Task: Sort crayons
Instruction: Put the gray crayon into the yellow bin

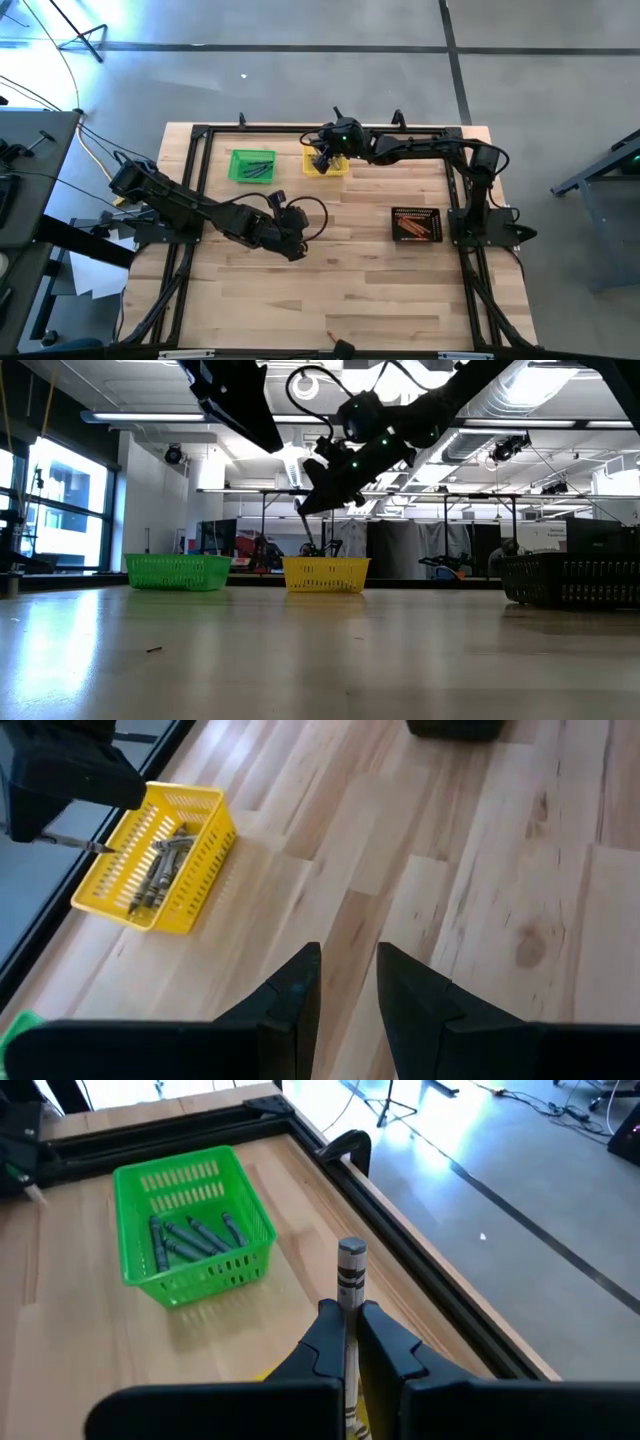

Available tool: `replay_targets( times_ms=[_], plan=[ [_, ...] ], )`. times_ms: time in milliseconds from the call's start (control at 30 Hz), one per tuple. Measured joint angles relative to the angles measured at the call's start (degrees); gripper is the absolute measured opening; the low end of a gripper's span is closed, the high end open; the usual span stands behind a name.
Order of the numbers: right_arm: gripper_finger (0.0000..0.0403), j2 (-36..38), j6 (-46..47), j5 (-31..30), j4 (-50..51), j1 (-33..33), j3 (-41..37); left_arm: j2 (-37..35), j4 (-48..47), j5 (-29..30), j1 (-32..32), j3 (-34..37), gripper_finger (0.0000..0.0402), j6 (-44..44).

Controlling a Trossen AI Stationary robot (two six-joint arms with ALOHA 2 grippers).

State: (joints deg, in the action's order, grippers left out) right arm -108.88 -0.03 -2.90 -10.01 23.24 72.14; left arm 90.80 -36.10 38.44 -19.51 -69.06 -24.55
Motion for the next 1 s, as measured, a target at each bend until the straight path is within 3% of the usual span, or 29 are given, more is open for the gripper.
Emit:
replay_targets(
  times_ms=[1000],
  plan=[
    [0.0, -3.34, 1.48, -0.11, 5.97, -1.66, 0.0, 0.0, -0.19, 1.68, -0.04, 0.0, 0.0086, 0.21]
  ],
)
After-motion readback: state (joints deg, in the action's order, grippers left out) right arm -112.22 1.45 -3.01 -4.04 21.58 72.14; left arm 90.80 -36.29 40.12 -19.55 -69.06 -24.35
